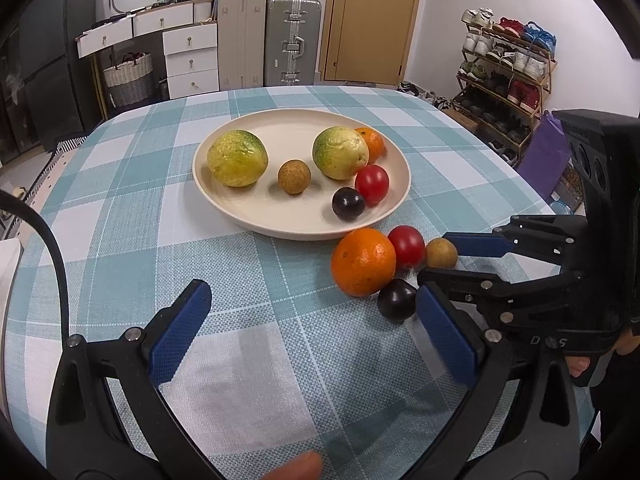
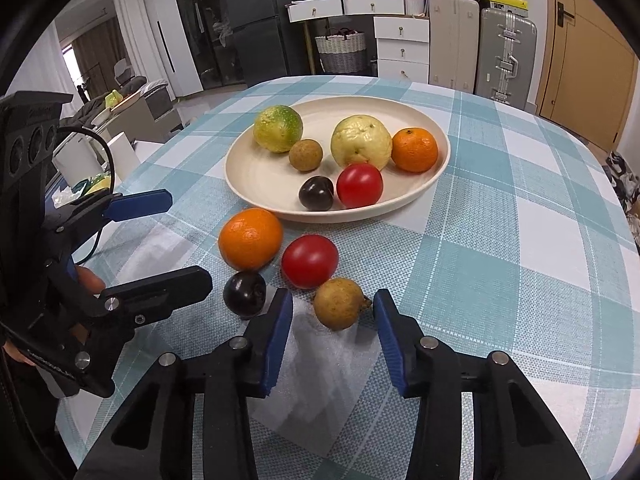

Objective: Organize fruits
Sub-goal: 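Grasp another small brown pear with the right tool while the left tool grasps a dark plum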

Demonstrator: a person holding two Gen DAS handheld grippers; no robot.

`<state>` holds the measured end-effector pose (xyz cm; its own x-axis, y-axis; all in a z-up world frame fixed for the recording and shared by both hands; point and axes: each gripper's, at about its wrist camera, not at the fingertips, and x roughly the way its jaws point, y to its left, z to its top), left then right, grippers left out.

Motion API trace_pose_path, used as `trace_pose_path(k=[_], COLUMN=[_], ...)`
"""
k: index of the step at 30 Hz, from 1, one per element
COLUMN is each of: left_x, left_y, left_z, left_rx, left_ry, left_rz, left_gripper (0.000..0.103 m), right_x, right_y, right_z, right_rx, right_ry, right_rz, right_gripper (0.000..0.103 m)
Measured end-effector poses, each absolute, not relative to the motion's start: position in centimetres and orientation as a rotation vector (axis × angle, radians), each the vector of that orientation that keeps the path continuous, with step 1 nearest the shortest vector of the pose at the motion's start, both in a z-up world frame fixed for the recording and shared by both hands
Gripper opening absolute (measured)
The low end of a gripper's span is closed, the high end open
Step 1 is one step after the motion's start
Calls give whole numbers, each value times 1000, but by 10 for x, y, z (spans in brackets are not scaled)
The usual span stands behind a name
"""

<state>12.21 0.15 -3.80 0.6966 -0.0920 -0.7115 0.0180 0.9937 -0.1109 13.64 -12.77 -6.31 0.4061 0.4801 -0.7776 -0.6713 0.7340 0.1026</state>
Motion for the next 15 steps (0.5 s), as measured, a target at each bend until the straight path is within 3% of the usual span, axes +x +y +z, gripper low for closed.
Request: trace_pose_path(k=[5,15], left_x=[122,123], left_y=[1,-1], left_z=[-38,-40], left_rx=[-97,-100], left_ry=[799,809], left_rz=[-62,-76], left_gripper=[102,102], right_x=[137,124], right_y=[-128,-142], right_z=[-63,-53], right_rx=[-238,-193], right_ry=[893,849], right_rz=[733,725], right_gripper=[30,29])
